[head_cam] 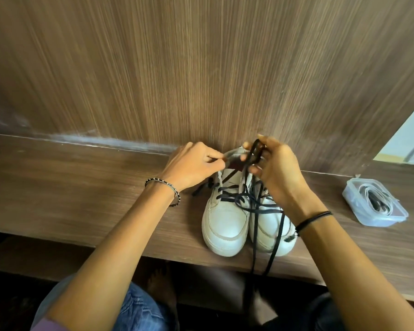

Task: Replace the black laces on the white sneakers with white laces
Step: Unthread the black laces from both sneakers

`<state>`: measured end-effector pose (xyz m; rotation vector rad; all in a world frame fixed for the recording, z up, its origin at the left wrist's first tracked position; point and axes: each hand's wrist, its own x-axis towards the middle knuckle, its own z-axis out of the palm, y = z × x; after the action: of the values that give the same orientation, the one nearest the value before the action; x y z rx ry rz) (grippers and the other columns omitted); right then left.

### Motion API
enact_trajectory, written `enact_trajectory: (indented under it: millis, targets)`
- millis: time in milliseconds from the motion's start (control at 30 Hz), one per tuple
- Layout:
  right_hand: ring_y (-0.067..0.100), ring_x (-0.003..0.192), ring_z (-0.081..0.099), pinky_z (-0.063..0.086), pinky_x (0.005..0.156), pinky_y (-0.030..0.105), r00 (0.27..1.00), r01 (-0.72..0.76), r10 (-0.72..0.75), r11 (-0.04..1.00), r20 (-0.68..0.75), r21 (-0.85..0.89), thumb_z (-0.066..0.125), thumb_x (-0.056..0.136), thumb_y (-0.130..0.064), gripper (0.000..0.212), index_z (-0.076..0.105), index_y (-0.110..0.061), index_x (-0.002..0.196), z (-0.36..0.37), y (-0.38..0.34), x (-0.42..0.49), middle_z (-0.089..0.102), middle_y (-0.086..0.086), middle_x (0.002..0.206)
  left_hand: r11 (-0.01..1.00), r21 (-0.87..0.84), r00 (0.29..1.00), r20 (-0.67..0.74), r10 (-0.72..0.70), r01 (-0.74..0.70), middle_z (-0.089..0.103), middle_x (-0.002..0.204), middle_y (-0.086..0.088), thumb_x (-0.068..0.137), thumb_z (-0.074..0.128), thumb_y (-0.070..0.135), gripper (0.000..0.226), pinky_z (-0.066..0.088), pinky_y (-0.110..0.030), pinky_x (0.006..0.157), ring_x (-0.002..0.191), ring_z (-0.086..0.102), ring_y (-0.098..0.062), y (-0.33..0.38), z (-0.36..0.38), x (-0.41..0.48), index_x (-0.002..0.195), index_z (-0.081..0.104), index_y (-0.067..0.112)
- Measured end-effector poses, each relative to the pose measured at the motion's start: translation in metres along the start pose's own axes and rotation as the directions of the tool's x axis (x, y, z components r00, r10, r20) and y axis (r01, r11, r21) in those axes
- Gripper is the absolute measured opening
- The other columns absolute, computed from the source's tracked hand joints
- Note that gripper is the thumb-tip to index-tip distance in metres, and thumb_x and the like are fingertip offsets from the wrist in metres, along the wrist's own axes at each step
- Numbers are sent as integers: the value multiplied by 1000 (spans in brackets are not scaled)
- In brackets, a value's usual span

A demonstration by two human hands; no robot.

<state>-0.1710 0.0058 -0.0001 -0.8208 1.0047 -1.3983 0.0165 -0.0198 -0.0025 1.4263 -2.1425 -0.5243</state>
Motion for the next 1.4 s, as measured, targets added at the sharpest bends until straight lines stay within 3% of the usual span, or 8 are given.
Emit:
enact_trajectory:
  millis: [167,333,600,733,833,933,1167,1400]
  targets:
    - [4,86,68,57,75,25,891,453,-224,384,395,-805,68,95,-25,7,68,-18,97,-7,-6,-9,73,-11,98,1000,10,1000,0,5,-5,46,45,5,97,56,42,24,38,-30,57,49,38,-10,-1,0,1,107,78,40]
    - [15,102,63,56,81,45,833,553,47,-97,551,-827,63,95,-38,18,75,-30,106,-8,5,-7,66,-14,115,1000,-24,1000,-7,-10,10,43,42,6,98,57,37,24,31,-29,55,44,37,-10,-2,1,0,111,76,41]
    - [16,93,65,56,75,40,896,413,-180,6,405,-911,63,92,-37,9,72,-36,95,-1,21,-11,71,-15,100,999,41,1000,14,11,-12,54,44,21,93,59,35,30,46,-28,67,71,57,-18,0,0,0,118,75,39]
    - [2,67,64,55,64,26,925,318,-348,485,154,-815,65,96,-25,12,76,-21,94,1,17,-6,71,-15,73,999,37,1000,2,28,-28,45,44,7,95,60,39,25,44,-31,63,60,36,-16,-2,3,0,113,76,41]
    - [4,58,54,36,43,16,982,75,-84,995,-169,-58,60,97,-6,10,68,-5,93,-1,5,0,66,-5,66,999,43,1000,-6,11,-11,56,47,11,91,60,34,27,51,-28,72,64,52,-11,0,2,-1,113,76,40]
    - [6,61,50,35,46,15,988,22,28,950,-153,312,57,100,-9,17,66,-8,86,-5,3,4,59,-3,68,999,48,1000,-10,8,-8,73,67,16,91,61,33,30,57,-34,83,84,69,-6,0,1,-1,117,75,38]
    - [11,60,55,42,60,24,986,159,-167,947,-2,-280,54,102,-19,14,60,-13,91,1,-9,-3,61,0,76,998,60,1000,-1,14,-14,47,42,9,94,59,39,28,41,-27,60,55,40,-9,-1,3,2,117,74,43]
    - [13,92,60,52,84,34,821,570,-69,49,567,-820,69,94,-31,13,72,-20,101,-8,8,-2,63,-4,102,999,42,1000,0,1,-1,72,68,14,94,64,39,27,52,-32,70,75,66,-5,-1,1,0,120,74,39]
